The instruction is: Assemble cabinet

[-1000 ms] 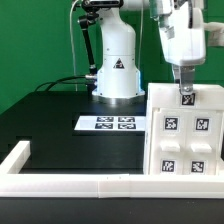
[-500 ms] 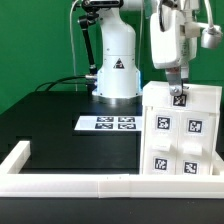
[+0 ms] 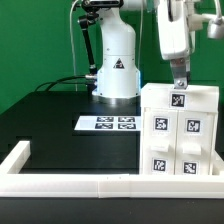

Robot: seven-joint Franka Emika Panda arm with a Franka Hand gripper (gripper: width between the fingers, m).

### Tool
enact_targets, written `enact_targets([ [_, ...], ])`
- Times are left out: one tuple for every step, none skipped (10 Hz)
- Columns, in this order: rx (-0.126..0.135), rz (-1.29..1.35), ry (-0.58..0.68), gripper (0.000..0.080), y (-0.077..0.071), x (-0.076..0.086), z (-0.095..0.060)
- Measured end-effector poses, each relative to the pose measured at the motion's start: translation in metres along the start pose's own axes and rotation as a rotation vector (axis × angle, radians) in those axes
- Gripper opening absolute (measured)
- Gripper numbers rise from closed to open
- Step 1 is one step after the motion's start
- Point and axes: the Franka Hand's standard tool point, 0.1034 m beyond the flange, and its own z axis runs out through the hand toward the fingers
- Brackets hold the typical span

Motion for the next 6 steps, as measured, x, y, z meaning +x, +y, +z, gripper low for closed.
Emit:
enact_targets([
  [0.006, -0.014, -0.005, 0.0791, 0.0001, -0.002, -0.0056],
  [0.011, -0.025, -0.01, 0.0798, -0.0006, -0.004, -0.0101],
  [0.014, -0.039, -0.011, 0.0798, -0.0014, -0.0052, -0.0114],
  [0.015, -0.048, -0.011, 0.0797, -0.0018, -0.0059, -0.0117],
  [0.013, -0.052, -0.01, 0.0797, -0.0014, -0.0057, -0.0105],
  [0.013, -0.058, -0.01, 0.0797, -0.0011, -0.0058, -0.0101],
])
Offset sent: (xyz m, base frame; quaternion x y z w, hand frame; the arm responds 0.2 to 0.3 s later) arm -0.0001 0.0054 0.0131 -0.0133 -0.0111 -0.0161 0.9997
